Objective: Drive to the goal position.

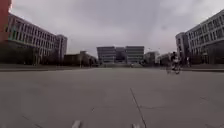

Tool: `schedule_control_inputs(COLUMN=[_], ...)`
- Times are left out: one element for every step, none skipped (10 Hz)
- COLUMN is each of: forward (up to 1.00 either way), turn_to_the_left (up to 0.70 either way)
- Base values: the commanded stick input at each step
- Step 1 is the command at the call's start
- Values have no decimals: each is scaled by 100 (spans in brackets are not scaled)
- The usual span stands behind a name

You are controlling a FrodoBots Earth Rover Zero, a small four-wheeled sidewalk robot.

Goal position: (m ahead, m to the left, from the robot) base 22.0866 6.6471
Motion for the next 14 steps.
schedule_control_inputs(forward=[70, 70, 70, 70, 70, 70, 70, 70, 70, 70, 70, 70, 70, 70], turn_to_the_left=[0, 0, 0, 0, 0, 0, 0, 0, 0, 0, 0, 0, 0, 0])
